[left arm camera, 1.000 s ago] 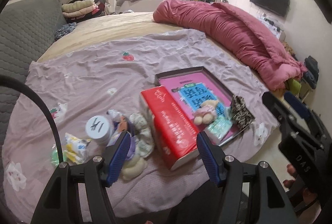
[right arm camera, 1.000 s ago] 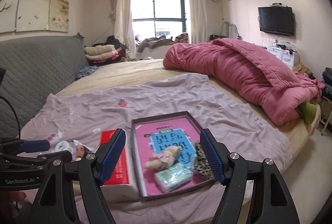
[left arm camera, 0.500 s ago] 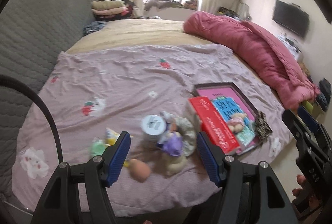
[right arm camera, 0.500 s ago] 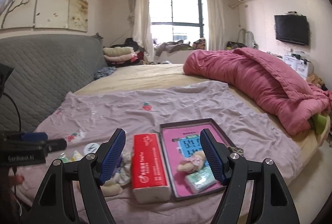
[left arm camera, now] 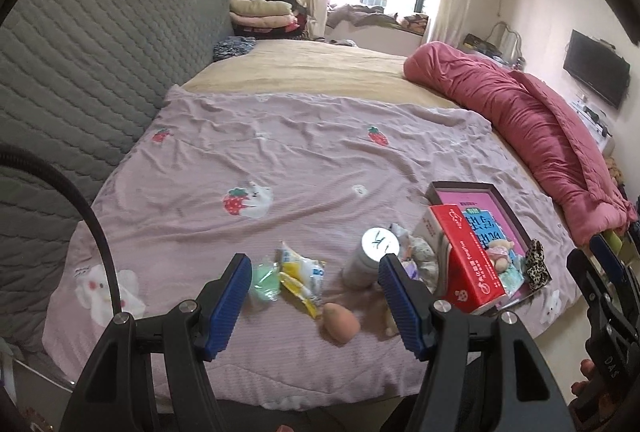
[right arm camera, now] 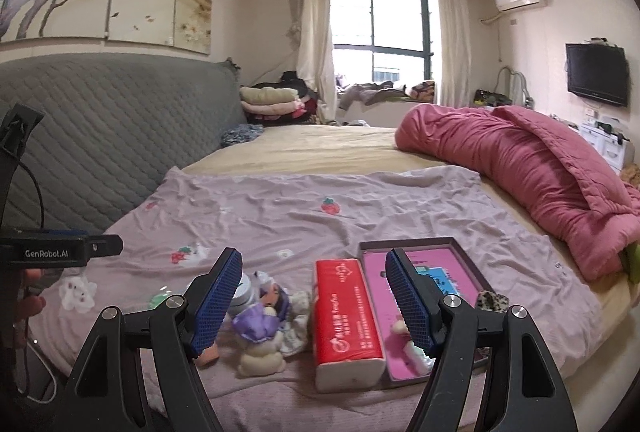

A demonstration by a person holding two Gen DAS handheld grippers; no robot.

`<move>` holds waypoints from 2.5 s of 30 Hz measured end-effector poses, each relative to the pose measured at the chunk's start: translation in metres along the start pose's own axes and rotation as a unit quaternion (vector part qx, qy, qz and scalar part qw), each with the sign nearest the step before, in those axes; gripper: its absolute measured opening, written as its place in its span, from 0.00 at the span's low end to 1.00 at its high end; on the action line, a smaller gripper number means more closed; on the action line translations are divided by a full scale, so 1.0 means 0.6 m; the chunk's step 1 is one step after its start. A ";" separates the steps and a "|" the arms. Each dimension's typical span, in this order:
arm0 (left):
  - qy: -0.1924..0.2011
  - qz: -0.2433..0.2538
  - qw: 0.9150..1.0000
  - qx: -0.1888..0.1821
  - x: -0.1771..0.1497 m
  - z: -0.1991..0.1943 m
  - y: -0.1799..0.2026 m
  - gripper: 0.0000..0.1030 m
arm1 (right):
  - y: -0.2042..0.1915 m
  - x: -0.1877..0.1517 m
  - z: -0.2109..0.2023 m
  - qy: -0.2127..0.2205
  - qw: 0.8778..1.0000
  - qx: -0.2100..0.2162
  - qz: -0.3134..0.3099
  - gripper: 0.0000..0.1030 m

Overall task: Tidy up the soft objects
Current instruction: 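Withdraw both grippers from the tray toward the pile of soft items, then grasp the green ball in clear bag with left gripper while right grasps purple-bow teddy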

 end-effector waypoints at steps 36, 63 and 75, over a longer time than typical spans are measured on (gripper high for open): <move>-0.099 -0.069 0.992 0.024 -0.117 0.147 -0.113 0.64 | -0.102 -0.127 0.113 -0.105 0.990 0.085 -0.041 0.73; -0.113 -0.118 0.986 0.018 -0.119 0.302 -0.182 0.64 | -0.138 -0.191 0.229 -0.152 0.982 0.060 -0.091 0.73; -0.109 -0.120 0.987 0.005 -0.126 0.307 -0.192 0.63 | -0.168 -0.225 0.288 -0.172 0.975 0.037 -0.137 0.73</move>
Point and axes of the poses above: each gripper's, at about its wrist camera, not at the fingertips, and z roughly the way its jaws point, y to its right, x to its top, the point moved 5 cm from there along z, roughly the way its jaws point, and after that the axes turned 7 degrees about -x, right-handed, at the moved point
